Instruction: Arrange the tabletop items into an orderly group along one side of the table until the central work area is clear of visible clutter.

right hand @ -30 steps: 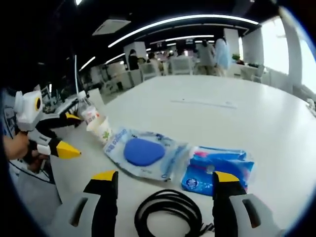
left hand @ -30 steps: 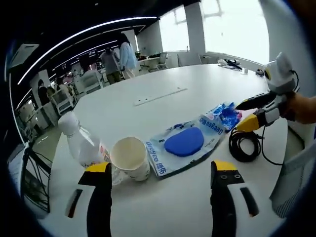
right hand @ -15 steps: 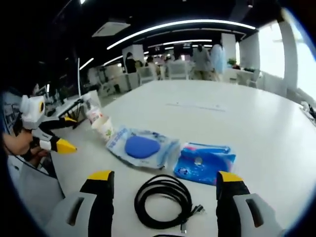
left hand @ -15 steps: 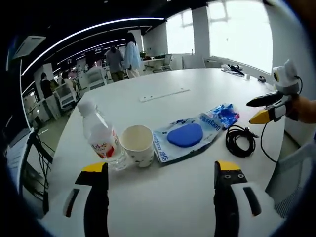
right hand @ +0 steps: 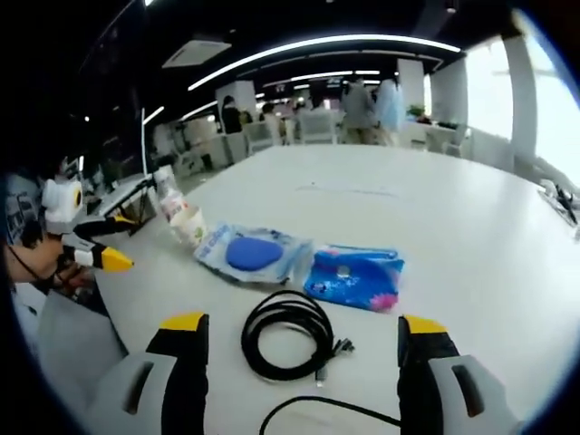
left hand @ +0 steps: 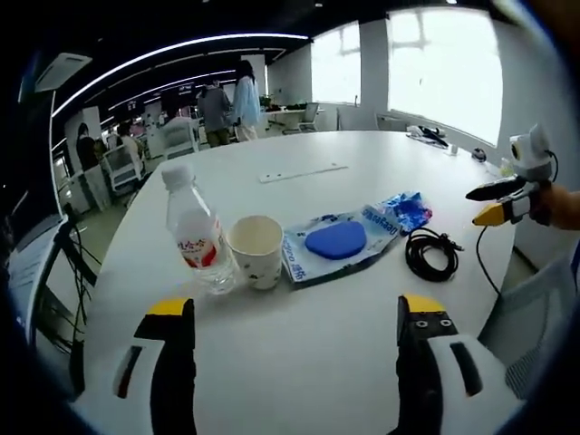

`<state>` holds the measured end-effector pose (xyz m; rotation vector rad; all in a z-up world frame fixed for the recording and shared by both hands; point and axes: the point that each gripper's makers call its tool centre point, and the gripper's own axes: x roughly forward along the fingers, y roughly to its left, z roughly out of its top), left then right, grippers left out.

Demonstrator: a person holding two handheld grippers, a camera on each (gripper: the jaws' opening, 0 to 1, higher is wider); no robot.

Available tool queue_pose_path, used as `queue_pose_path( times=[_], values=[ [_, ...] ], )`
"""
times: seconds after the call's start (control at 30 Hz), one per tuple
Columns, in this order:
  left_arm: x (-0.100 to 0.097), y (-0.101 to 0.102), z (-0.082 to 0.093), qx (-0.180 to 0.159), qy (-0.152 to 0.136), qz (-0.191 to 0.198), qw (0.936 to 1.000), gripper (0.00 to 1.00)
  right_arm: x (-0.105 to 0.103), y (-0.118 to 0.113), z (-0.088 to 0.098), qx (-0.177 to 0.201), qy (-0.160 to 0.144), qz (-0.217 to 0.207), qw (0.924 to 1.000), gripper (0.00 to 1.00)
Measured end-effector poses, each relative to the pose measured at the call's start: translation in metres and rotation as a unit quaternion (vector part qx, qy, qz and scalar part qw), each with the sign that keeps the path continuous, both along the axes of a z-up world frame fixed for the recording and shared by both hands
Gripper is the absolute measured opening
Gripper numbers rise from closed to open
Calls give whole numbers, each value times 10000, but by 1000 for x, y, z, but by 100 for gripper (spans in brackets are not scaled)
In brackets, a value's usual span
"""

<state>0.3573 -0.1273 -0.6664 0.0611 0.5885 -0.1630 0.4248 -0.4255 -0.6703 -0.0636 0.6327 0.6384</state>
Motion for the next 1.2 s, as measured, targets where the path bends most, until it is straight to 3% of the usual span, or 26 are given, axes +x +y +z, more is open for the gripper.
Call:
queue_pose_path(
  times=[0.5,0.87,1.2],
  values=[
    [-33,4,4,-144,-40,20,9999,95,-37,-41,1,123,153,-513,9985,88],
    [-59,16,-6,-262,184,237,9992,100,-57,-70,-8,113,317,-919,9952,87],
    [-70,20,-4,-272,237,305,9989,100,-60,-67,-5,99,310,-881,9956,88]
  ],
)
